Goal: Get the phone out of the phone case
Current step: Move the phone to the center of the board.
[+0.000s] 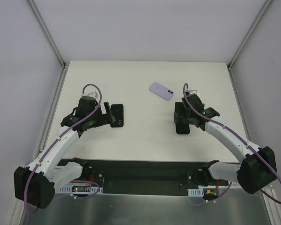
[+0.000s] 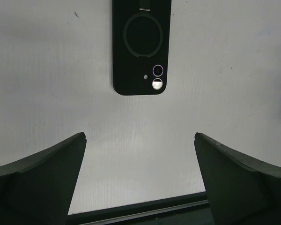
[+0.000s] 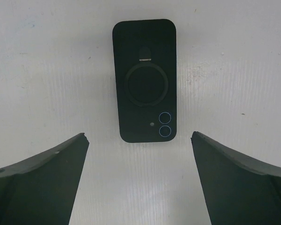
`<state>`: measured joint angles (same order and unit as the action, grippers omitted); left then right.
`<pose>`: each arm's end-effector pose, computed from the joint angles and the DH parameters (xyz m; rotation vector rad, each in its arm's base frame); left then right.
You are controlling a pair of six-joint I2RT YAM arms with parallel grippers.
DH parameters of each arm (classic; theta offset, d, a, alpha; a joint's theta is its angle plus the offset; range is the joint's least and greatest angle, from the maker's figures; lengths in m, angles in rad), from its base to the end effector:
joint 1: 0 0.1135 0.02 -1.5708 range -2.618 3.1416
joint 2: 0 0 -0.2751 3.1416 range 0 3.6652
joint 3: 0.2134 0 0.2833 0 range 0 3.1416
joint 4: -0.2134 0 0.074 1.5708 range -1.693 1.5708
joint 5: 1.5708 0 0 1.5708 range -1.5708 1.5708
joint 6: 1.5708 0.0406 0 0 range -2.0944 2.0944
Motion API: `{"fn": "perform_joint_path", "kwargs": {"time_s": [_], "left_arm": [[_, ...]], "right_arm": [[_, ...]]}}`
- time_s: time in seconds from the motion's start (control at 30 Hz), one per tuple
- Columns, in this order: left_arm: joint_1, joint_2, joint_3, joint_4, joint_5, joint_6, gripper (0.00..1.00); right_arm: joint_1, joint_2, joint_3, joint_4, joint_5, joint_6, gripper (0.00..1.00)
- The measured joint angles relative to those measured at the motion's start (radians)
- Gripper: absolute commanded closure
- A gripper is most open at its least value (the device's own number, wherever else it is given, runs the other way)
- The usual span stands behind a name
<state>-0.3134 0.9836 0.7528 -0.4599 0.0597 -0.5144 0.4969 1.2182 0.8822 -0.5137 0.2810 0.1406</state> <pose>0.2267 -0.0760 0.2646 -0.1995 2.3020 -0.5007 0.2522 0.1239 0.2522 -0.2961 2.3588 -0.0384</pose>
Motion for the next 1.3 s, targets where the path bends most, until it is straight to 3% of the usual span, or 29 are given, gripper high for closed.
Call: {"fn": "perform_joint_path", "kwargs": {"time_s": [0.4, 0.57, 0.87, 1.1, 1.3], "left_arm": [[-0.003, 0.055, 0.007, -0.001, -0.01, 0.001, 0.01], [-0.057, 0.116, 0.035, -0.013, -0.014, 0.002, 0.01], [-0.094, 0.123, 0.044, -0.035, -0.017, 0.001, 0.01], [-0.094, 0.121, 0.044, -0.042, -0.016, 0.001, 0.01], [-0.094, 0.123, 0.045, -0.044, -0.005, -0.002, 0.01]], "right_arm": [[0.009, 0.04, 0.016, -0.018, 0.026, -0.004, 0.04], [-0.003, 0.101, 0.029, -0.018, 0.017, -0.012, 0.04], [-0.201, 0.257, 0.055, -0.002, -0.12, -0.018, 0.04], [-0.205, 0.388, 0.08, 0.034, -0.237, -0.029, 0.04], [-0.171, 0.433, 0.089, 0.044, -0.246, -0.047, 0.04]]}}
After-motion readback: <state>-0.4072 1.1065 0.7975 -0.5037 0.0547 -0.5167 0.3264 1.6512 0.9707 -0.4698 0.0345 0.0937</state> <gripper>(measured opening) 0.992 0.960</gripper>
